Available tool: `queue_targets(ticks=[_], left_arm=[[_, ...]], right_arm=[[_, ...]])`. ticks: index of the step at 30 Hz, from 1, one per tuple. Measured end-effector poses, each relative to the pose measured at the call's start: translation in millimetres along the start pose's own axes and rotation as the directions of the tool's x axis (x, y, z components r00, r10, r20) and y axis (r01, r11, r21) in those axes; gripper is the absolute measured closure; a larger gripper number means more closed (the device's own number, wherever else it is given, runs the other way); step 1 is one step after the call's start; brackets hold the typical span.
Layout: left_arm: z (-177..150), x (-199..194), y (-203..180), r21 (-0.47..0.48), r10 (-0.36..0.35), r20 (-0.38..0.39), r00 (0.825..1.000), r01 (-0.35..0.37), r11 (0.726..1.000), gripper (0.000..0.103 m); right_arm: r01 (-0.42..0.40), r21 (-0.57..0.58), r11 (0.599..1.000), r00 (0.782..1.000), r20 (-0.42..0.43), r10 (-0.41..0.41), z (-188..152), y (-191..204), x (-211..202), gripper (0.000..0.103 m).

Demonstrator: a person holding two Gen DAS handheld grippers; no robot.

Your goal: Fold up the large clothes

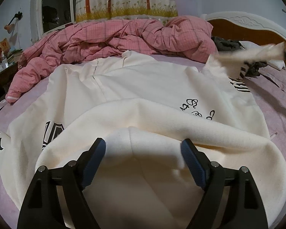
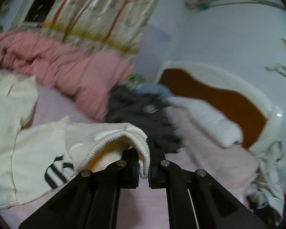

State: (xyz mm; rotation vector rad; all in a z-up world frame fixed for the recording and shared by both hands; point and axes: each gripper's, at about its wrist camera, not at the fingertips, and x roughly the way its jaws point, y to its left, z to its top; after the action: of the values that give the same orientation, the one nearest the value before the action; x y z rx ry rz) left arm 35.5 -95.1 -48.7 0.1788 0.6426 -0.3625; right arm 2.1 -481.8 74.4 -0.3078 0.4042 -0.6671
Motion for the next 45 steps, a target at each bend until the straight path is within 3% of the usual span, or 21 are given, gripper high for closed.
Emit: queue_targets(ticks=[3,6,8,10,12,14,18,19,22,23,25,30,32,33,35,36,38,40,42,44,45], left_arm=[[-0.2,-0.9,0.8,0.0,-0.002,0.005,1.0,0.002,1.0,0.02],[0.1,-0.7,1.4,0.001,-0.002,0.004,1.0,0.002,1.0,0.019],[-0.1,-1.2,1.7,0.002,0.0,0.006,1.0,0.0,1.0,0.019],[0.0,-1.3,1.2,0.003,0.007,0.008,1.0,-0.007,1.0,0.019],[0.2,-1.5,1.0,0.006,0.017,0.009,1.0,-0.017,1.0,0.019],[0.5,-1.4,0.0,0.009,0.024,0.01,1.0,-0.024,1.0,0.019],[0.6,-1.4,-0.7,0.008,0.023,0.011,1.0,-0.023,1.0,0.019],[0.5,-1.4,-1.4,0.008,0.024,0.01,1.0,-0.024,1.0,0.019],[0.6,-1.5,-1.5,0.008,0.025,0.011,1.0,-0.025,1.0,0.018],[0.7,-1.5,-1.5,0.008,0.025,0.011,1.0,-0.025,1.0,0.018],[0.8,-1.7,-1.3,0.009,0.027,0.011,1.0,-0.027,1.0,0.018],[0.7,-1.4,-0.9,0.008,0.021,0.009,1.0,-0.021,1.0,0.016],[1.1,-0.7,-0.7,0.006,0.009,0.006,1.0,-0.009,1.0,0.015],[1.5,-0.7,-0.3,0.003,0.002,0.006,1.0,-0.002,1.0,0.014],[1.6,-1.7,0.3,0.0,-0.004,0.01,1.0,0.004,1.0,0.014],[1.9,-2.1,-0.2,0.001,-0.002,0.012,1.0,0.002,1.0,0.013],[1.9,-2.8,-1.9,0.006,0.008,0.015,1.0,-0.008,1.0,0.012],[1.6,-3.7,-3.8,0.011,0.02,0.02,1.0,-0.02,1.0,0.011],[1.0,-5.1,-5.1,0.015,0.027,0.025,0.999,-0.028,1.0,0.009],[0.5,-6.5,-4.7,0.012,0.03,0.033,0.999,-0.03,0.999,0.008],[0.3,-7.5,-4.0,0.009,0.034,0.039,0.999,-0.035,0.999,0.008]], right_arm=[[0.02,0.018,1.0,0.999,-0.028,-0.02,10.0,-30.7,-15.6,0.098],[-0.004,-0.058,0.998,0.977,-0.215,-0.009,-6.3,-22.8,15.6,0.094],[-0.02,-0.059,0.998,0.948,-0.319,0.0,-29.1,-9.6,37.9,0.08],[-0.044,-0.021,0.999,0.913,-0.407,0.032,-51.3,6.3,50.8,0.053],[-0.085,0.061,0.995,0.883,-0.457,0.103,-66.7,18.0,45.3,0.051],[-0.254,0.123,0.959,0.858,-0.43,0.282,-74.5,40.8,15.6,0.051],[-0.418,0.162,0.894,0.848,-0.284,0.448,-68.4,70.1,-45.1,0.042],[-0.467,0.181,0.865,0.826,-0.261,0.5,-64.9,75.0,-53.7,0.042],[-0.595,0.307,0.743,0.713,-0.225,0.664,-55.7,83.6,-54.4,0.042],[-0.602,0.351,0.717,0.696,-0.208,0.687,-53.2,84.6,-50.0,0.041],[-0.578,0.379,0.723,0.699,-0.227,0.678,-51.6,91.7,-40.6,0.036],[-0.398,0.566,0.722,0.666,-0.363,0.652,-77.0,100.0,13.6,0.038],[-0.388,0.623,0.679,0.645,-0.342,0.683,-79.6,97.0,24.5,0.038],[-0.438,0.639,0.633,0.61,-0.306,0.731,-76.7,99.1,29.1,0.038],[-0.535,0.679,0.503,0.472,-0.254,0.845,-77.5,110.6,42.4,0.038],[-0.549,0.693,0.467,0.427,-0.248,0.87,-77.7,117.1,48.0,0.04],[-0.547,0.672,0.499,0.469,-0.248,0.848,-75.7,122.7,53.3,0.059],[-0.51,0.629,0.587,0.546,-0.29,0.786,-74.6,125.9,55.3,0.096],[-0.465,0.628,0.624,0.602,-0.293,0.743,-74.9,121.6,52.4,0.098],[-0.399,0.568,0.72,0.738,-0.268,0.619,-64.5,107.2,30.1,0.099],[-0.386,0.547,0.743,0.776,-0.243,0.582,-58.8,99.9,18.0,0.099]])
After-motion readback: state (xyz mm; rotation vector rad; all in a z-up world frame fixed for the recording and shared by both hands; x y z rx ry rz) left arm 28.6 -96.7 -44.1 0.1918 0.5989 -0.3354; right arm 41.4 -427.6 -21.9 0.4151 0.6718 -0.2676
